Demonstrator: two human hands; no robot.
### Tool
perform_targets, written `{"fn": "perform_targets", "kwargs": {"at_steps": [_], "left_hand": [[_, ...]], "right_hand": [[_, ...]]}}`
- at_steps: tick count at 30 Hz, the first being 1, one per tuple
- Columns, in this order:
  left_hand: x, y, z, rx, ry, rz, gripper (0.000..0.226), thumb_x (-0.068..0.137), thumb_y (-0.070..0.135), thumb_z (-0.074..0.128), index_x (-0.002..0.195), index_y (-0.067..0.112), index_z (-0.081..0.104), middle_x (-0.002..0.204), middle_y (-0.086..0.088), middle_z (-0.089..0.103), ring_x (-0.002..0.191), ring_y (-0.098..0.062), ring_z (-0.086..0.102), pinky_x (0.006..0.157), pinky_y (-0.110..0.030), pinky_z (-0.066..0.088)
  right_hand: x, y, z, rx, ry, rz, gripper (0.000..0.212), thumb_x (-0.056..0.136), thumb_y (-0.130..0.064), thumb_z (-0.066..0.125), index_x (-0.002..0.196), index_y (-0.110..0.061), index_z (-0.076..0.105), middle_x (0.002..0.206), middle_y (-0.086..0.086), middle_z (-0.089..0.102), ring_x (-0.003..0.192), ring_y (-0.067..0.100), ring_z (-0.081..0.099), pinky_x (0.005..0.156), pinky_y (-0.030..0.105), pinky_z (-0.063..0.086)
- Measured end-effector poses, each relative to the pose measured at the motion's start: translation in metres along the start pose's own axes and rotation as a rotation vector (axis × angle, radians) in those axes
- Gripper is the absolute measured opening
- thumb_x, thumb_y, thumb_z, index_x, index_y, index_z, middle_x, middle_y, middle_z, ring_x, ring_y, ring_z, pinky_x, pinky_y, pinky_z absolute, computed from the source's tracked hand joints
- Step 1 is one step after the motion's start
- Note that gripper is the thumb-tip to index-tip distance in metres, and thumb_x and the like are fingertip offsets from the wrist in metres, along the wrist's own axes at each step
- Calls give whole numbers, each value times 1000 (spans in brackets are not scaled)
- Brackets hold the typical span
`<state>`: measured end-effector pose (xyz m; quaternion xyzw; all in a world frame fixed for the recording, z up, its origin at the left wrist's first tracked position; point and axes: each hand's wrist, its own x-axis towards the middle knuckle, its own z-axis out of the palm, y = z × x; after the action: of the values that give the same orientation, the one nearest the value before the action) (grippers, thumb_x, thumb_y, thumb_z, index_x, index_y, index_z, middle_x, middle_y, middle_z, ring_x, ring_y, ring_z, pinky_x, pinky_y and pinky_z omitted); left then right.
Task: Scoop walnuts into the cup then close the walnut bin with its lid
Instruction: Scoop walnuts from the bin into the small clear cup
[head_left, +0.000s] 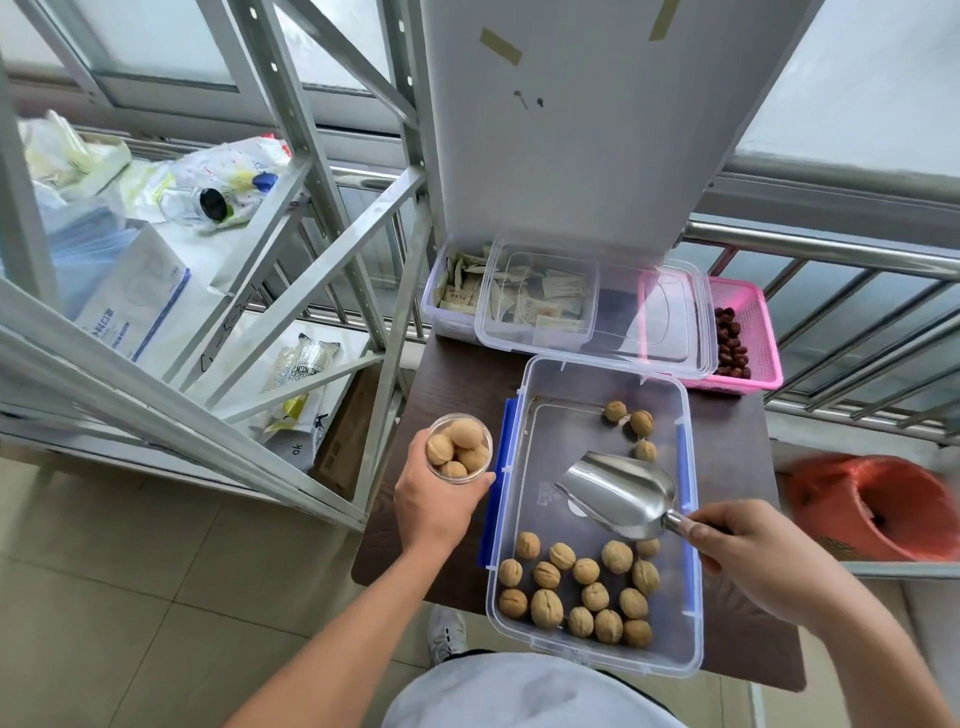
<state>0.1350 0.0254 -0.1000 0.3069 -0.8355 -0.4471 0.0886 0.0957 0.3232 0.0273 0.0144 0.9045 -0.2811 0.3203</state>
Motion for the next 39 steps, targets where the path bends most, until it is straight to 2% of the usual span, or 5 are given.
{"fn": "perform_targets", "kwargs": {"at_steps": [8, 13, 23, 28, 39], "left_hand": [[-1, 7, 1, -3, -28, 33, 68, 61, 34, 99, 116, 35, 57, 103, 21, 64, 96, -6, 59, 75, -16, 42], [2, 8, 5, 14, -30, 28, 71, 62, 36, 98, 120, 31, 59, 104, 17, 62, 95, -9, 59, 79, -26, 45], [11, 11, 6, -13, -53, 9, 76, 61, 26, 100, 126, 23, 60, 102, 17, 58, 97, -12, 56, 83, -26, 41], [6, 1, 6, 19, -71, 56, 90, 57, 34, 101, 135, 28, 58, 122, 10, 69, 110, -14, 64, 93, -31, 52], [-3, -10, 1, -50, -100, 26, 86, 58, 25, 101, 132, 31, 58, 113, 19, 65, 108, -11, 62, 94, -29, 49]], "right_hand": [[5, 15, 11, 42, 3, 94, 47, 99, -30, 57, 54, -15, 54, 37, -6, 43, 36, 8, 31, 49, 27, 27], [11, 21, 22, 62, 17, 151, 43, 98, -25, 56, 57, -15, 55, 40, -7, 49, 41, 12, 38, 48, 26, 30], [32, 23, 52, -54, 66, 219, 34, 96, -26, 51, 66, -9, 55, 59, 4, 57, 56, 21, 51, 50, 30, 36], [51, 36, 70, -45, 107, 245, 30, 95, -31, 46, 80, -10, 61, 80, 11, 68, 76, 29, 65, 60, 33, 45], [132, 14, 94, 212, 250, 349, 34, 101, -25, 37, 117, -1, 55, 121, 21, 61, 111, 39, 58, 80, 38, 43]]}}
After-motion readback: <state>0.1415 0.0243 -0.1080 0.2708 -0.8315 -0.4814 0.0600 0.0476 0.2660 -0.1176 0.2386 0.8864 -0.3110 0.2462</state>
